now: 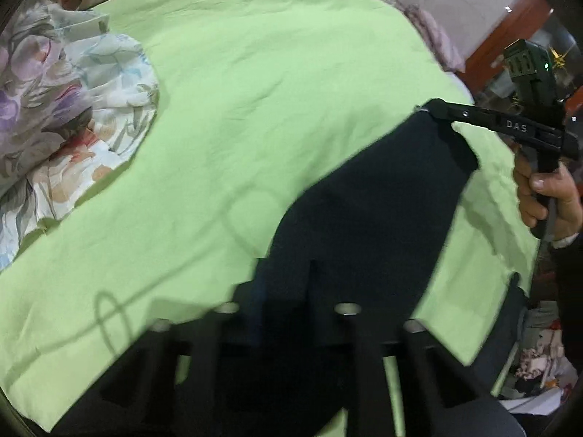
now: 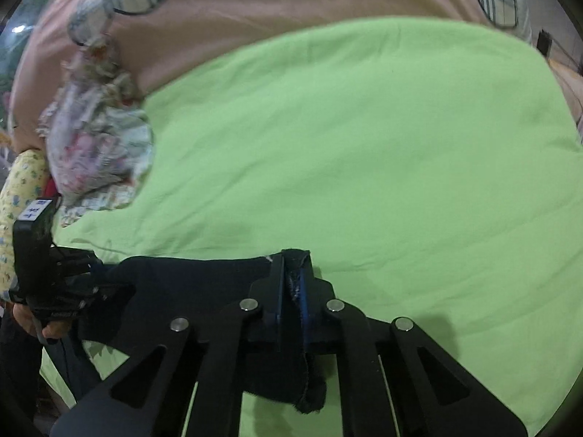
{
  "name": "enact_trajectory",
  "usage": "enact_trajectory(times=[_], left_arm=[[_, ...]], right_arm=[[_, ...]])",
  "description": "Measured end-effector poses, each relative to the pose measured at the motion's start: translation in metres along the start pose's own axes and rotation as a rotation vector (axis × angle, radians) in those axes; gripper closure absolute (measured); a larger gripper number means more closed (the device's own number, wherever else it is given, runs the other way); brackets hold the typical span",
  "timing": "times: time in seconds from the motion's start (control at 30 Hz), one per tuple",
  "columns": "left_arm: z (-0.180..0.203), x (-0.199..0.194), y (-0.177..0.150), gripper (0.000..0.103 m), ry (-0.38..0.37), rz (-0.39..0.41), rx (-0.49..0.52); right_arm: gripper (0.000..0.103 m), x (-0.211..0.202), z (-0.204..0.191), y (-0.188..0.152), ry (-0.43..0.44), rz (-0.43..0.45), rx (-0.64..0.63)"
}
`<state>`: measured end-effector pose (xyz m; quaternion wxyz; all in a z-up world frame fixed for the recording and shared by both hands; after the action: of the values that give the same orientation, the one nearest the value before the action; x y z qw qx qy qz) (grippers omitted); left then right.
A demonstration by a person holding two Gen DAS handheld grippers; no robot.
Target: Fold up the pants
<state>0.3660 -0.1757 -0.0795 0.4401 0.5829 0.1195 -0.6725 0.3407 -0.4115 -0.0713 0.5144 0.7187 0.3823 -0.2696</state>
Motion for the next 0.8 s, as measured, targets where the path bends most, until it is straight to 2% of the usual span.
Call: enact_trajectory(times=[0.07,0.23,0.43,0.63,0.8], left_arm=[[0.008,-0.004,-0.004,0.093,0.011,0.026,0.029],[0.044,-0.03,-0.027,0.093,-0.013,0.085,0.057],[0.079,-0.059,-0.067,0.093,-0.038,0.143,0.062],[0.1,-0.089,-0.11,0.093,-0.05,0.195,0.033],[0.125,-0.089,-0.15,0.093,-0.054,0.187,0.039]], right_arm=[[0.095,-0.013,-0.003,-0.002,0.01,0.033,-0.011],[0.096,-0.053,-0.016,-0.019,0.062,0.099,-0.041],[0.096,-0.096,-0.026,-0.063,0.104,0.113,-0.052],[0.096,-0.116,-0.018,-0.109,0.125,0.103,-0.007],[0.096,-0.129,-0.018,-0.152,0.139,0.096,0.016]])
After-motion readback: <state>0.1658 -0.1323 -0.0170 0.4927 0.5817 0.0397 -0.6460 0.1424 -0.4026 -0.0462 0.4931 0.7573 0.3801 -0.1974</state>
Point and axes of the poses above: each gripper's, at about its wrist camera, not at the fingertips, and x roughly the way its jaws point, z to its right, y to its top, the point moved 5 cm from there along x, roughly the way its jaws point, and after that the axes turned 1 degree about -z, right-handed, at the moved point
